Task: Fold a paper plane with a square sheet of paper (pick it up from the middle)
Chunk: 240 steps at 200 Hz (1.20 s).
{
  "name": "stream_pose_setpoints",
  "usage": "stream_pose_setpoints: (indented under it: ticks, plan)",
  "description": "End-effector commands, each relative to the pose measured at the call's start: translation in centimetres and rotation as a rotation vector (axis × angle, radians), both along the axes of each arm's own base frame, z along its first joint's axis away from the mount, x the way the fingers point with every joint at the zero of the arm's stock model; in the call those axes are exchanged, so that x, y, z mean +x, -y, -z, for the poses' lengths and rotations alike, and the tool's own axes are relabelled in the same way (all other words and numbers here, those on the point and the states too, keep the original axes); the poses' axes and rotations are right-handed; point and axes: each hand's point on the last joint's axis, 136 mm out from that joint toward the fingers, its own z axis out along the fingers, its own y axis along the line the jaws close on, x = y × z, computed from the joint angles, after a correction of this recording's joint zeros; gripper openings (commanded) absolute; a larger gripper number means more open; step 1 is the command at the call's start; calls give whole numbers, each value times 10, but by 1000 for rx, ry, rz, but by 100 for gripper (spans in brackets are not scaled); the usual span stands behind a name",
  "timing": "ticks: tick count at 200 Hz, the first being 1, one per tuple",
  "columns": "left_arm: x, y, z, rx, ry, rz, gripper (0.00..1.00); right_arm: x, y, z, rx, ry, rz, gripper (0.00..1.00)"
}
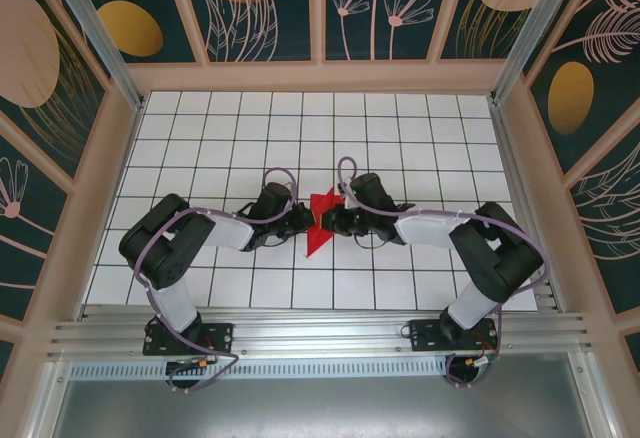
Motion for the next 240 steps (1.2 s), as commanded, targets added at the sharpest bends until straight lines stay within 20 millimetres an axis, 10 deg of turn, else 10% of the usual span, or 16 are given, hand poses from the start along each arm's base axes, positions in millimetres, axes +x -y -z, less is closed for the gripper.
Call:
stream_pose_setpoints:
  ticks: [1, 161, 240]
  plan:
    - [-4, -6, 6, 28, -11, 10, 7, 19, 12, 5, -28, -1, 65, 12]
    - [0, 0, -40, -36, 68, 27, 19, 32, -8, 41, -72, -65, 16, 7]
    - [-39, -12, -33, -47, -14, 53, 34, 33, -7, 50, -103, -91, 26, 8]
